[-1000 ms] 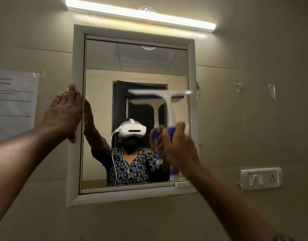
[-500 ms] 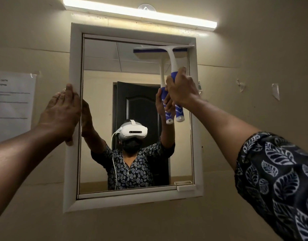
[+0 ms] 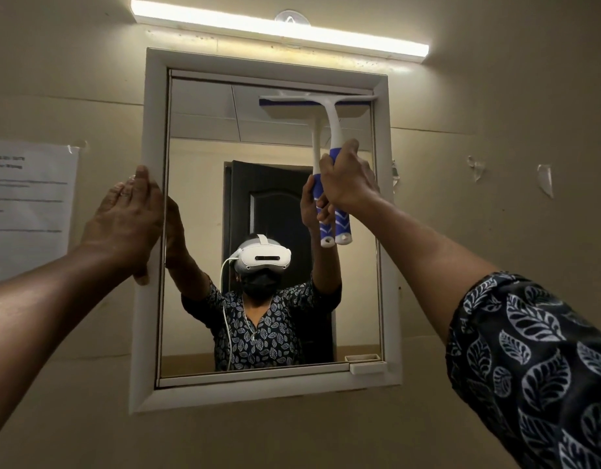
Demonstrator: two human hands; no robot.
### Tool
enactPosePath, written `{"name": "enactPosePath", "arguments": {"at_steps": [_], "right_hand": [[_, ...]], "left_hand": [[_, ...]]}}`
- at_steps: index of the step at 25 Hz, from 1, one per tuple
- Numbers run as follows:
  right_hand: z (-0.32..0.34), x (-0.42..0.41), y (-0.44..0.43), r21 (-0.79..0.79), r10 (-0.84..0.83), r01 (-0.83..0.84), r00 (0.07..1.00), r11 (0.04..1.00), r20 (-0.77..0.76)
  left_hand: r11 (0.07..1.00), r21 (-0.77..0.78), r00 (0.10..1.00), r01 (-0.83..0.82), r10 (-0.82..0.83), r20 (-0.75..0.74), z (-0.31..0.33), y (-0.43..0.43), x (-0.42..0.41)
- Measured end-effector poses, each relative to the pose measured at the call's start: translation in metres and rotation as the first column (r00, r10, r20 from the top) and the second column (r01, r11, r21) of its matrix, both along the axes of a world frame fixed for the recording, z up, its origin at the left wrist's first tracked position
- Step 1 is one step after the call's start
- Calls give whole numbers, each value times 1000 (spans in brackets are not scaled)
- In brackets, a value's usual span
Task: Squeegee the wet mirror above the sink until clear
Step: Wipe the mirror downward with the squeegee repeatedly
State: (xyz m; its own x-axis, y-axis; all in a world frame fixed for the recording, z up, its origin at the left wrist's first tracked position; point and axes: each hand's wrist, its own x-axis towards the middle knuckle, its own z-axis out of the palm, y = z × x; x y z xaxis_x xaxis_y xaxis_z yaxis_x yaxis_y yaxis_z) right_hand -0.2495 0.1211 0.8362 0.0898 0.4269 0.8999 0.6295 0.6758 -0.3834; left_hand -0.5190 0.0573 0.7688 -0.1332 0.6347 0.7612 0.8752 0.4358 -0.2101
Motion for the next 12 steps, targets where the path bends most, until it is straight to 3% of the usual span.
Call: {"name": "enactPosePath", "arguments": {"at_steps": [5,12], "right_hand": [[-19,3,-7,-43,56,-56,998,998,13],[-130,7,-12,-135,124,-122,992,983,11]], "left_hand": [[1000,15,1000,20,-20,7,0,2,-5],[1000,-9,999,28,-28,28,3,-1,-1]]}}
